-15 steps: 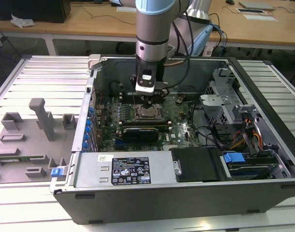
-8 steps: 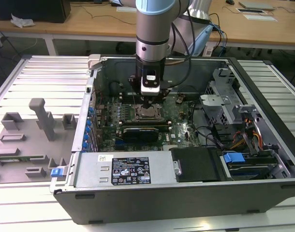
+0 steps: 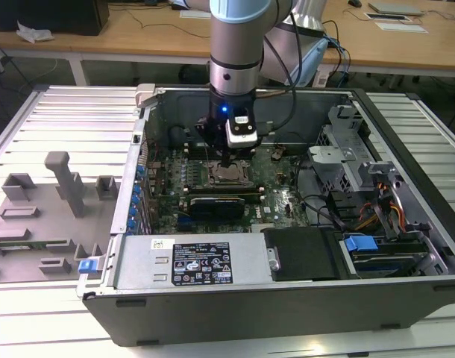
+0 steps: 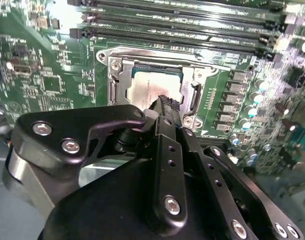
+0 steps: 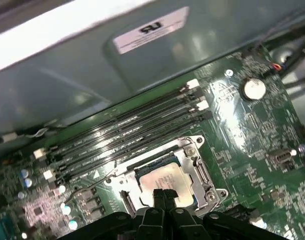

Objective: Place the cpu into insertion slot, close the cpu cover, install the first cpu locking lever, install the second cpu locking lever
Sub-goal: 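Close the cpu cover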

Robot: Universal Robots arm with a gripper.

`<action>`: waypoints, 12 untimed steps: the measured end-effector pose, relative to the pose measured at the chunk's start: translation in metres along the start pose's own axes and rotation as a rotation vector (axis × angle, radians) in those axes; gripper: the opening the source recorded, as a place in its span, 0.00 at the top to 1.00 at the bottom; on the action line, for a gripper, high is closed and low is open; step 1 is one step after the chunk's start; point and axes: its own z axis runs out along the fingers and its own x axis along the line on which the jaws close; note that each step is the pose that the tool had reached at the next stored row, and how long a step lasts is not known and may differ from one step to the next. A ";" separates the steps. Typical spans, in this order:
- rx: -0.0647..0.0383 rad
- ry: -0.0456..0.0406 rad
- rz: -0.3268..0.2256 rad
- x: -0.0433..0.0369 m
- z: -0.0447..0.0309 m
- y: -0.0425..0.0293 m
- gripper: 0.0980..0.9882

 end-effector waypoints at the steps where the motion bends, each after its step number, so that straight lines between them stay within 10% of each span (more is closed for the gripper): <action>1: -0.002 -0.0015 -0.021 0.0000 0.0001 0.0001 0.99; 4: -0.012 -0.0121 -0.045 0.0000 0.0000 0.0000 0.99; 12: -0.017 -0.0068 -0.213 0.0001 0.0001 0.0000 0.99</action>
